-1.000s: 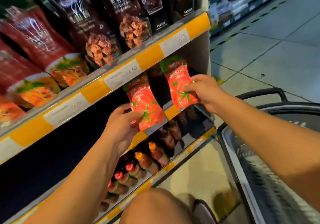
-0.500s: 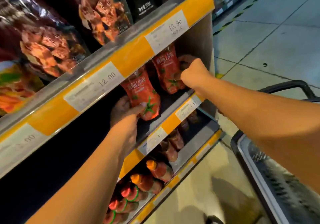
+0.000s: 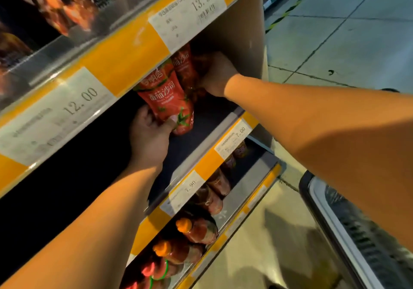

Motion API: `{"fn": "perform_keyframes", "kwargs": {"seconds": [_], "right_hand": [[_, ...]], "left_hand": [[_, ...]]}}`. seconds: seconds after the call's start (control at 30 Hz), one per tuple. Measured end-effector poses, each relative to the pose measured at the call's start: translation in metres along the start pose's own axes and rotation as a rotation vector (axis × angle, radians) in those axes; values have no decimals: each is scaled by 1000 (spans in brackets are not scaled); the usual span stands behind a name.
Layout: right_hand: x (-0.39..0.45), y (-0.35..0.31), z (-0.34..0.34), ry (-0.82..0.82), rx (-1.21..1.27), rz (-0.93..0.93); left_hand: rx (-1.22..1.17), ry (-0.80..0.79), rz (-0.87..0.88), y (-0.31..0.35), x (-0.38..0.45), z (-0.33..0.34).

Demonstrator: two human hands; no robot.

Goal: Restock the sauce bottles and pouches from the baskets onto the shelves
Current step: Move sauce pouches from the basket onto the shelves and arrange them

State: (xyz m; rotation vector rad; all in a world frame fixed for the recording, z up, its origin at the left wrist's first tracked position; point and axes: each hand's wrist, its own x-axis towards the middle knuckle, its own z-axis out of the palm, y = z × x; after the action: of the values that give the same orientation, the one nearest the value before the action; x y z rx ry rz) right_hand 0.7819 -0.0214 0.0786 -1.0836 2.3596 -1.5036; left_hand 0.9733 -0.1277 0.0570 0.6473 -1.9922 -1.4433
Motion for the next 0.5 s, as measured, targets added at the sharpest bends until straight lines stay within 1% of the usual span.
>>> {"fn": "perform_keyframes", "kwargs": {"seconds": [0.37, 0.5], "right_hand": [[22, 16, 6, 38, 56, -42], [31, 18, 8, 38, 68, -20]], "left_hand": [[31, 54, 77, -6, 25, 22], [54, 45, 104, -6, 34, 29]]}}
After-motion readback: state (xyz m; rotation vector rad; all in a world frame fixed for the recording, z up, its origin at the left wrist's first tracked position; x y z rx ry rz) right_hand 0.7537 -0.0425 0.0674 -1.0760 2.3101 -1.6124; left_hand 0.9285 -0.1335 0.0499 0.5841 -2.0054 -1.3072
